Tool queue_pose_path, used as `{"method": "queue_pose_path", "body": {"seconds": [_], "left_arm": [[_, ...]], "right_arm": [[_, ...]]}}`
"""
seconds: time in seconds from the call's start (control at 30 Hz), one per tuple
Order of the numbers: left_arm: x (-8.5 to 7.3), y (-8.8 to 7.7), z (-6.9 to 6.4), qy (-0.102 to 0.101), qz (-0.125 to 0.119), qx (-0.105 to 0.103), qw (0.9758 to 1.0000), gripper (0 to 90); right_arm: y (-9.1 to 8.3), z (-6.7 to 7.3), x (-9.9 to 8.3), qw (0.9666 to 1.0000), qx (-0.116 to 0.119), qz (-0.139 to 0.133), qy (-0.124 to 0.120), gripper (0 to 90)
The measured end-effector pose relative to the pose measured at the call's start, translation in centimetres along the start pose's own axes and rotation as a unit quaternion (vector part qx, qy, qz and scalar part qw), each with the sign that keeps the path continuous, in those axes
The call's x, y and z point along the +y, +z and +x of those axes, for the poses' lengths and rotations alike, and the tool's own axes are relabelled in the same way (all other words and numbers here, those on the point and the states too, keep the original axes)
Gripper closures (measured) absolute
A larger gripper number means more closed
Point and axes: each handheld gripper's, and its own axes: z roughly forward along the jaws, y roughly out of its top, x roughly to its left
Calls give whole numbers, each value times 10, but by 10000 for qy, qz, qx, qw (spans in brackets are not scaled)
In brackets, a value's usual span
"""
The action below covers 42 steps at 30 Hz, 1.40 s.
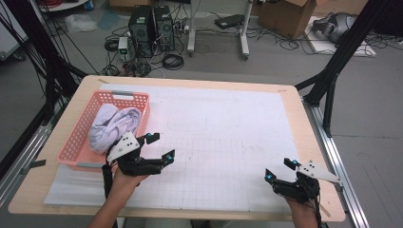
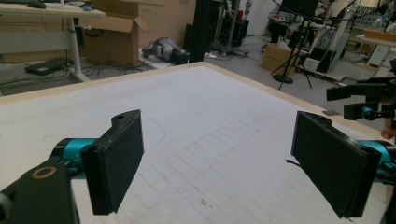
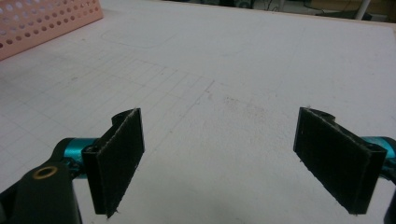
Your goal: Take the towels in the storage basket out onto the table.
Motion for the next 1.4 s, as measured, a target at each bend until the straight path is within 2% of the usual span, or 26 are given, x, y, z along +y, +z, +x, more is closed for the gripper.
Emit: {"method": "queue_pose_path", "body": {"seconds": [0.13, 0.4, 0.53, 0.67, 0.83, 1.0, 1.1, 1.2, 1.3, 1.4], "left_arm": [[5, -1, 8, -86, -54, -3, 9999, 175], [23, -6, 26, -125, 10, 86, 9999, 175], [34, -11, 38, -136, 19, 201, 9997, 173], [45, -15, 49, -58, 111, 351, 9993, 172], [53, -23, 64, -139, 179, 529, 9983, 171], [53, -29, 80, -254, 292, 721, 9966, 171], [51, -31, 89, -290, 428, 860, 9950, 170], [48, -31, 99, -296, 630, 1056, 9920, 168], [45, -32, 110, -303, 873, 1308, 9871, 168], [41, -33, 119, -293, 1132, 1597, 9802, 168]], "right_arm": [[1, 1, 0, 10000, 19, 18, 4, 151], [1, 2, 0, 10000, 28, 37, 11, 151], [1, 2, 0, 10000, 28, 52, 8, 151], [1, 1, -1, 10000, 18, 31, 1, 152], [0, 1, -1, 10000, 10, 46, 35, 151], [1, -1, -1, 10000, 7, 73, 32, 152], [2, -1, -1, 10000, 18, 91, 33, 151], [2, -1, -2, 10000, 12, 93, 29, 152], [2, -1, -2, 9999, 6, 93, 71, 151], [2, -1, -2, 9999, 4, 102, 58, 151]]}}
